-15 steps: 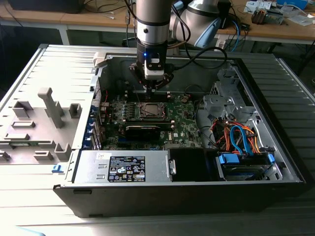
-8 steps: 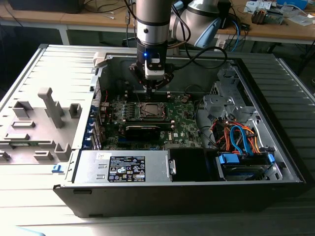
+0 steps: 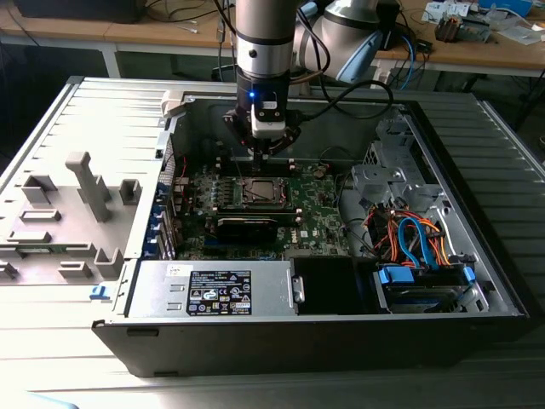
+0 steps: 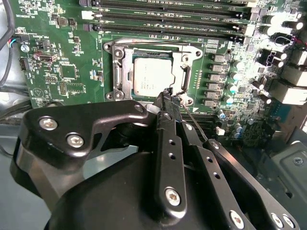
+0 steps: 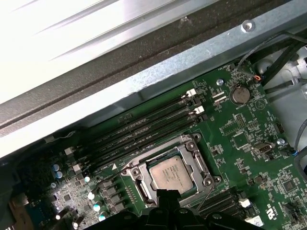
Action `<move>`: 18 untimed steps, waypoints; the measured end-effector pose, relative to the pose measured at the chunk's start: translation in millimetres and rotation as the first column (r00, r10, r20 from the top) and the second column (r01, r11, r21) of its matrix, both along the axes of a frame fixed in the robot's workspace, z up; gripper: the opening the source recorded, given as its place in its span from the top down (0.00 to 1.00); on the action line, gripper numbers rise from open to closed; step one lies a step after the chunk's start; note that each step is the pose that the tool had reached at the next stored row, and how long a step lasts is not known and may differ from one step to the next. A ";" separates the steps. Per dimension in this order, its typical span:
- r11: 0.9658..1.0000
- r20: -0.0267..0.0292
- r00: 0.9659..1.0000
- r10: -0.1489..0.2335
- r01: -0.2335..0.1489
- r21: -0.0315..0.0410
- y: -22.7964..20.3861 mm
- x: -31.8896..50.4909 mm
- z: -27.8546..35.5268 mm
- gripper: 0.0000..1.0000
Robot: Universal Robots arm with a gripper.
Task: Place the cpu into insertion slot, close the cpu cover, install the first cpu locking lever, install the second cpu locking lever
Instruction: 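Install the first cpu locking lever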
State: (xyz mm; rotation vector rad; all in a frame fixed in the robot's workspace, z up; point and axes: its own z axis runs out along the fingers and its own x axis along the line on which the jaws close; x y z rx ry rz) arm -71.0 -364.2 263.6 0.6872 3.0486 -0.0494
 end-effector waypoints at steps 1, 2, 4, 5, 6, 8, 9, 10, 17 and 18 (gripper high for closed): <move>1.000 0.000 1.000 0.001 -0.001 0.000 0.0 0.0 0.0 0.89; 1.000 0.000 1.000 0.004 -0.004 0.000 0.0 0.0 0.0 0.89; 1.000 0.000 1.000 0.007 -0.007 0.000 0.0 0.0 0.0 0.89; 1.000 0.000 1.000 0.008 -0.008 0.000 0.0 0.0 0.0 0.89; 1.000 0.000 1.000 0.010 -0.010 0.000 0.0 0.0 0.0 0.89; 1.000 0.000 1.000 0.013 -0.013 0.000 0.0 0.0 0.0 0.89; 1.000 0.000 1.000 0.015 -0.015 0.000 0.0 0.0 0.0 0.89; 1.000 0.000 1.000 0.018 -0.018 0.000 0.0 0.0 0.0 0.89; 1.000 0.000 1.000 0.029 -0.029 0.000 0.0 0.0 0.0 0.89; 1.000 0.000 1.000 0.030 -0.030 0.000 0.0 0.0 0.0 0.89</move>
